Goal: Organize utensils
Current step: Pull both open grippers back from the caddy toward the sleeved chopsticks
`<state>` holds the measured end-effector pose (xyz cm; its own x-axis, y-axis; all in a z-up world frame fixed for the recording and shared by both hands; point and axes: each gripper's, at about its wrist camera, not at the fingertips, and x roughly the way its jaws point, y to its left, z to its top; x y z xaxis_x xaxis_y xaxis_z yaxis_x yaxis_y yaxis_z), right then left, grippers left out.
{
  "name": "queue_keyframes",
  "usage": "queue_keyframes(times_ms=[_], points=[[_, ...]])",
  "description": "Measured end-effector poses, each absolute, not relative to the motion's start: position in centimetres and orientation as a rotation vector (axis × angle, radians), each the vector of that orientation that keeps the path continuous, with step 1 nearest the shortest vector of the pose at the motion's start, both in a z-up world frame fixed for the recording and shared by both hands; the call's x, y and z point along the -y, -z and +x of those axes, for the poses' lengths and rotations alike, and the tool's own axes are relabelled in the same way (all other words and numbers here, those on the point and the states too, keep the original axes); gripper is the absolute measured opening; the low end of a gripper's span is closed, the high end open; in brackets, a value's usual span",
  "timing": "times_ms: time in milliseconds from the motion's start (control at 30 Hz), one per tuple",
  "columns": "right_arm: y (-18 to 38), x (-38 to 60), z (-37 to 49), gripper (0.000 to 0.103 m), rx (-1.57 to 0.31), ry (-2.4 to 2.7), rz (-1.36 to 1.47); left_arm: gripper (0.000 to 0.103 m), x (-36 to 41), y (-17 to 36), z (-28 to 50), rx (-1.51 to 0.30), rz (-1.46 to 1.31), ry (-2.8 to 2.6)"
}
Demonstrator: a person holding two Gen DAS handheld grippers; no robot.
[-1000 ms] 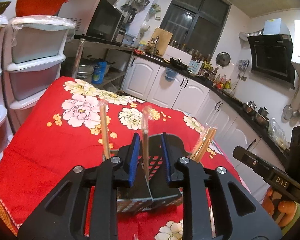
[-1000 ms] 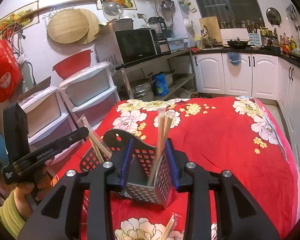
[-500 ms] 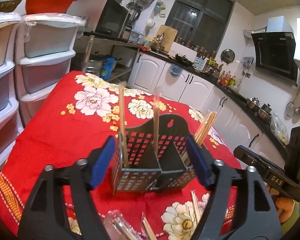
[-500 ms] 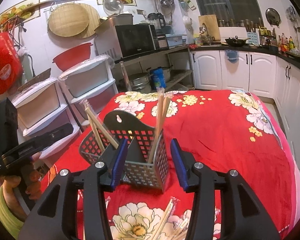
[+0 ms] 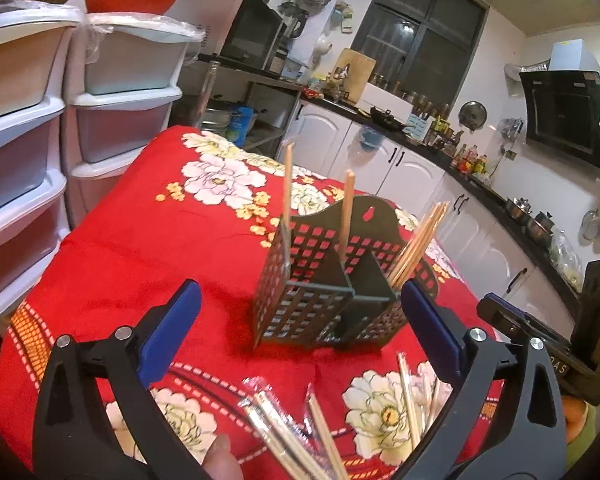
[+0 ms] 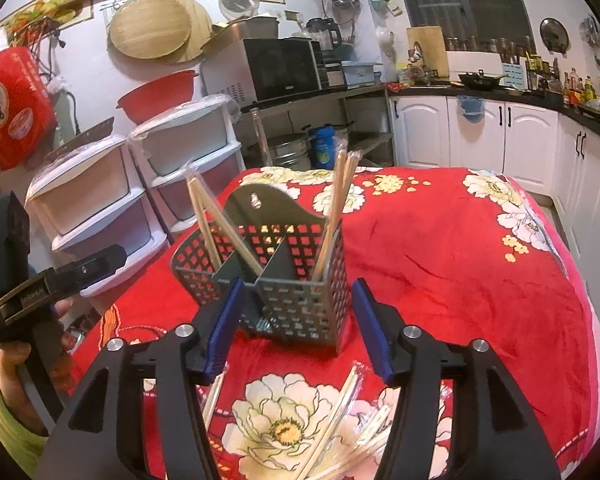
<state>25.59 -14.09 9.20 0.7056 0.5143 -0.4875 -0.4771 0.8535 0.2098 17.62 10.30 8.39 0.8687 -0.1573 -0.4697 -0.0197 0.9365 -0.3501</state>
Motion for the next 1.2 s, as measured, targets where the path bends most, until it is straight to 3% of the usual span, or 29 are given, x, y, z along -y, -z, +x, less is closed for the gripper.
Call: queue_keyframes(times_ms=[567, 1200], points=[[-5.8, 11.2, 24.2, 0.064, -0.642, -0.592, 0.021, 0.091, -12.0, -4.8, 14.2, -0.586, -0.372, 0.011], [-1.9, 10.4, 24.3, 0.065, -0.754, -0.553, -0.032, 0.091, -12.5, -0.3, 12.3, -0.718, -0.398, -0.021]])
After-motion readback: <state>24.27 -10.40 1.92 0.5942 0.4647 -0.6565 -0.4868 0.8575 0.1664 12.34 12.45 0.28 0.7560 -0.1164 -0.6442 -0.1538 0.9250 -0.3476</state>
